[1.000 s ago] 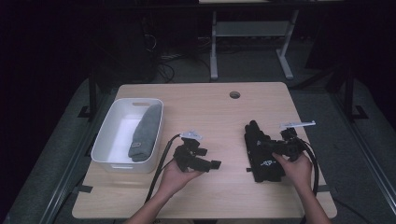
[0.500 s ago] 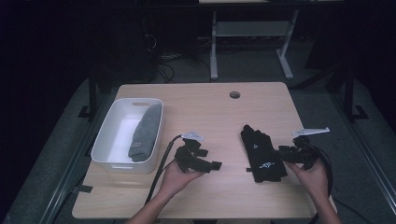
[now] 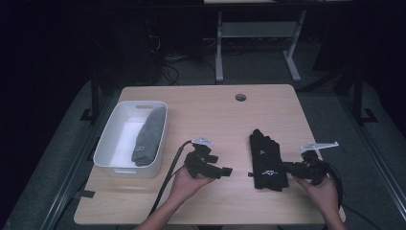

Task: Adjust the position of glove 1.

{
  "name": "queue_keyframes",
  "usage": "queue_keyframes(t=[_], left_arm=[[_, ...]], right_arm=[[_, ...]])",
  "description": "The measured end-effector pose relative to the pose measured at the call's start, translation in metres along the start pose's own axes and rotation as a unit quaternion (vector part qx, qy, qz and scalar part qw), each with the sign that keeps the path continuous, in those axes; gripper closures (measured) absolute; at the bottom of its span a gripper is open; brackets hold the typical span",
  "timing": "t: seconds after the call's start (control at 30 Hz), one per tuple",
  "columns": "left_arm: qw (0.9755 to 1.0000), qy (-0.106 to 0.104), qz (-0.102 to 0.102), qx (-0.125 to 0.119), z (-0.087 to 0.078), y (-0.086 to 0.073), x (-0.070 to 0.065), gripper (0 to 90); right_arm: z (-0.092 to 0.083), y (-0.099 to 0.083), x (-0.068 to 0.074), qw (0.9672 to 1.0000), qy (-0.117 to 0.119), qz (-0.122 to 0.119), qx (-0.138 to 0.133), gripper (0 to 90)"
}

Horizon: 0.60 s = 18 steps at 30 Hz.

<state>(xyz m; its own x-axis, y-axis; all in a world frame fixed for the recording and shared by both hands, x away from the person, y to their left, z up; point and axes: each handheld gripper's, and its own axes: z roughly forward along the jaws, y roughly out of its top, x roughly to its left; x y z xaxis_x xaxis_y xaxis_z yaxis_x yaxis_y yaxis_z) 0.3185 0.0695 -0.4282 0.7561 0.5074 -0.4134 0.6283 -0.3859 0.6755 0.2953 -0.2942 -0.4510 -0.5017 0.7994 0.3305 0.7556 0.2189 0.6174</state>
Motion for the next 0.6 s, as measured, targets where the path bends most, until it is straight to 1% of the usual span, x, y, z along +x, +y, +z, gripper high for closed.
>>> queue_keyframes(t=[0.03, 0.1, 0.13, 0.2, 0.23, 0.27, 0.3, 0.33, 0.4, 0.43, 0.5, 0.57, 0.6], left_arm=[[1.0, -0.001, -0.001, 0.001, 0.003, 0.0, 0.0, 17.8], [1.0, -0.003, -0.001, 0.003, 0.009, 0.0, -0.002, 17.8], [1.0, -0.005, -0.002, 0.003, 0.011, 0.001, -0.003, 17.8], [1.0, -0.007, -0.002, 0.003, 0.017, 0.001, -0.005, 17.8], [1.0, -0.007, -0.002, 0.003, 0.022, 0.002, -0.007, 17.7], [0.9999, -0.009, -0.004, 0.003, 0.025, 0.003, -0.008, 17.8], [0.9999, -0.01, -0.005, 0.002, 0.029, 0.003, -0.009, 17.7], [0.9999, -0.01, -0.004, 0.002, 0.031, 0.004, -0.01, 17.7], [0.9999, -0.014, -0.006, 0.003, 0.039, 0.006, -0.012, 17.8], [0.9998, -0.018, -0.008, 0.003, 0.043, 0.007, -0.014, 17.8], [0.9999, -0.016, -0.004, 0.006, 0.051, 0.009, -0.016, 17.8], [0.9998, -0.017, -0.008, 0.005, 0.057, 0.01, -0.018, 17.8], [0.9998, -0.017, -0.01, 0.004, 0.062, 0.011, -0.019, 17.8]], right_arm=[[0.0, 0.0, 0.001, 1.0, 0.002, 0.001, 0.0, 70.0], [-0.001, 0.001, 0.001, 1.0, 0.004, 0.001, -0.004, 61.2], [-0.001, 0.002, 0.001, 1.0, 0.001, 0.003, -0.006, 56.1], [-0.002, 0.005, 0.0, 0.9999, -0.002, 0.004, -0.011, 50.9], [-0.002, 0.007, -0.001, 0.9998, -0.003, 0.005, -0.019, 47.4], [-0.002, 0.01, -0.003, 0.9997, -0.008, 0.013, -0.018, 43.9], [-0.002, 0.012, -0.006, 0.9997, -0.01, 0.015, -0.018, 41.3], [-0.001, 0.015, -0.007, 0.9995, -0.01, 0.021, -0.021, 39.4], [0.0, 0.02, -0.012, 0.9993, -0.012, 0.024, -0.025, 35.1], [0.001, 0.022, -0.013, 0.9992, -0.011, 0.028, -0.027, 34.7], [0.004, 0.028, -0.017, 0.9995, -0.008, 0.026, -0.018, 33.3], [0.006, 0.032, -0.02, 0.9995, -0.006, 0.026, -0.014, 32.8], [0.008, 0.034, -0.021, 0.9995, -0.003, 0.025, -0.017, 32.6]])
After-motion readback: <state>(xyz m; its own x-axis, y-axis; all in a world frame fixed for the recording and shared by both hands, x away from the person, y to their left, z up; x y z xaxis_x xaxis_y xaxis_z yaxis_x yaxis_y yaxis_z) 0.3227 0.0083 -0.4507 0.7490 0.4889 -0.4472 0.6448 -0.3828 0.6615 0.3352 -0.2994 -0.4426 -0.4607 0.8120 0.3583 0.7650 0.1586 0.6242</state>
